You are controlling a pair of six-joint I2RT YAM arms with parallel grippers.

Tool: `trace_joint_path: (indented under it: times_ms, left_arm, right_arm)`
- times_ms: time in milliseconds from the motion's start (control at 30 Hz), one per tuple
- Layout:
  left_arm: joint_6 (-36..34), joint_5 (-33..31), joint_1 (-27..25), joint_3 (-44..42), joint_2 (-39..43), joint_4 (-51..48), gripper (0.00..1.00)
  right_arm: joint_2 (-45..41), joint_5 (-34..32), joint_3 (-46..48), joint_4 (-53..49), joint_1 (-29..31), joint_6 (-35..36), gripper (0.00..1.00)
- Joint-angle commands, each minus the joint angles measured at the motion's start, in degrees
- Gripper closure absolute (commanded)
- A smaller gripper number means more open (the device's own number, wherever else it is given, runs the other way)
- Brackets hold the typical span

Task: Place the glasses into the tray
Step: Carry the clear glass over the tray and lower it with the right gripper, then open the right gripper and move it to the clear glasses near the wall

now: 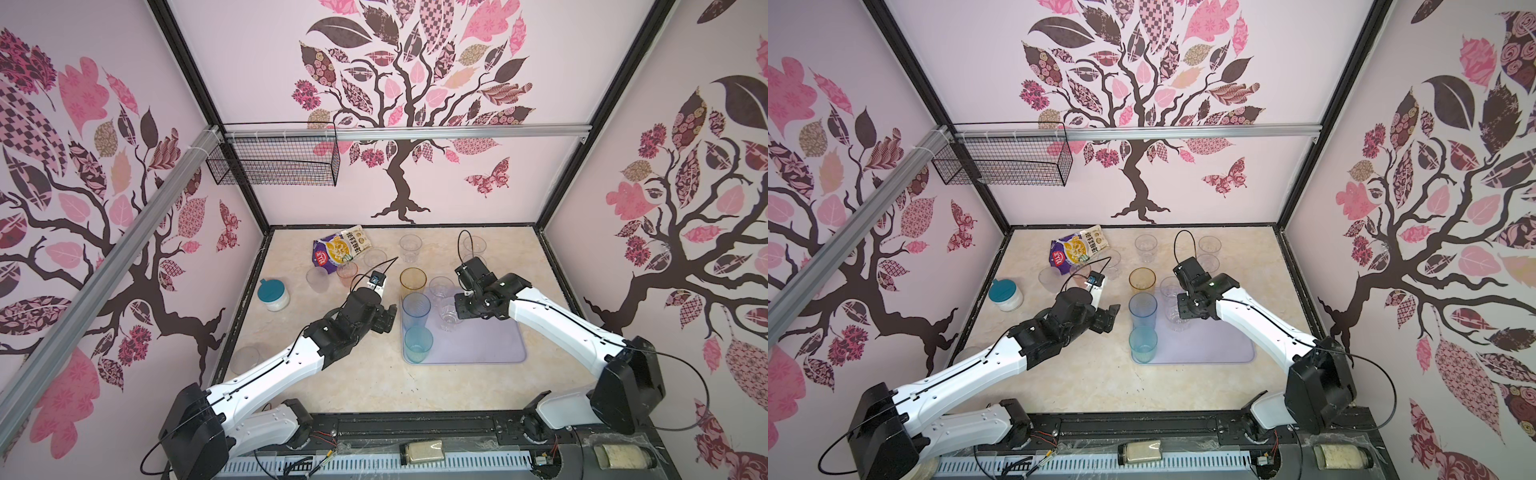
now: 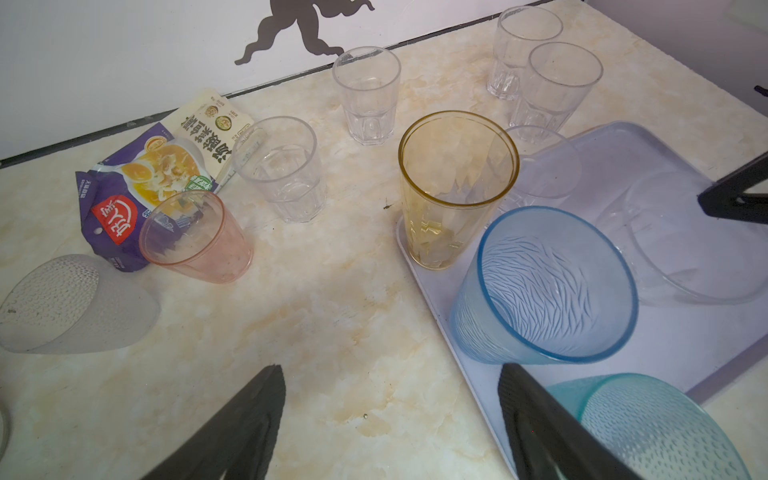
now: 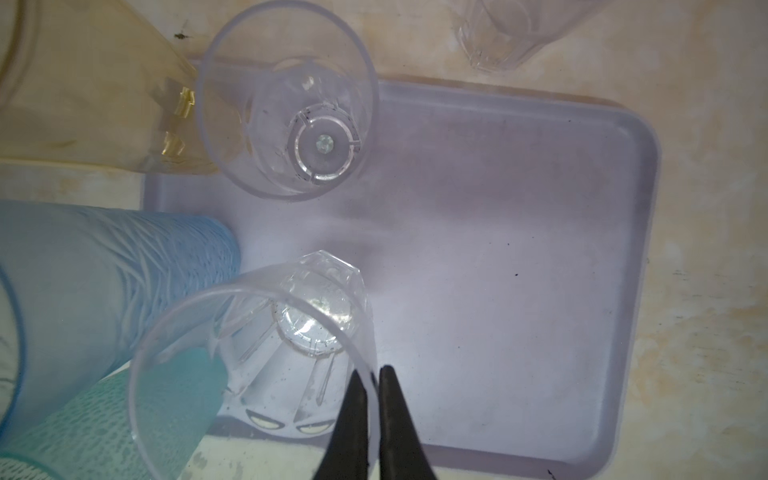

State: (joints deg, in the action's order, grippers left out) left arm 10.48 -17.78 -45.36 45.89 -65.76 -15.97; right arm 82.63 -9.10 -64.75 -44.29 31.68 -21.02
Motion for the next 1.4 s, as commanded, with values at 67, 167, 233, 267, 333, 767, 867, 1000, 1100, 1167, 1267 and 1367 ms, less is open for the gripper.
trace_joint_path:
  times_ms: [67,167,233,267,333,767,867,1000,1100,1167,1267,1367]
  left_arm:
    - [0.0,-1.2,0.0,-2.1,-0.2,1.6,0.15]
    - [-0.3,-1.8,0.0,-2.5,0.0,1.7,0.15]
    - [-0.8,-2.5,0.1,-2.6,0.0,1.6,0.15]
    - [-0.9,-2.9,0.1,-2.7,0.1,1.6,0.15]
    - [-1.2,-3.4,0.2,-3.0,0.4,1.6,0.15]
    - [-0.5,-4.6,0.3,-3.5,1.4,1.6,0.15]
    - [0.0,-5.2,0.3,-3.2,1.6,1.3,0.15]
    - [1.8,-5.7,2.3,-0.9,3.1,-2.0,0.16]
    - [4.2,-2.6,6.5,-0.1,5.1,-3.7,0.17]
    - [5.8,-0.7,9.5,-0.1,6.3,-5.1,0.18]
    - [7.8,0.5,12.0,0.4,7.1,-8.5,0.18]
    - [11.3,1.7,14.5,0.0,7.1,-11.1,0.18]
  right_arm:
    - [4.2,0.7,-0.6,2.6,0.1,-0.9,0.97]
    - [5.6,1.2,-0.1,3.8,0.3,-1.0,0.97]
    - [6.0,1.1,0.1,4.3,0.2,-1.2,0.96]
    - [6.1,1.1,0.4,4.6,0.3,-1.2,0.96]
    - [6.5,1.3,0.9,5.3,0.3,-1.3,0.95]
    - [7.0,0.1,1.4,5.5,0.3,-0.9,0.78]
    - [6.1,0.5,0.3,4.0,0.2,-0.7,0.68]
    - [2.5,1.1,-2.9,1.7,0.2,-0.4,0.55]
    - [-0.1,1.7,-4.9,1.8,0.0,-0.3,0.51]
    - [-1.5,2.9,-5.7,2.6,-0.9,-0.3,0.49]
    - [-2.4,5.6,-6.6,3.6,-4.7,-0.6,0.47]
    - [-2.5,10.1,-5.8,6.3,-10.9,-2.1,0.45]
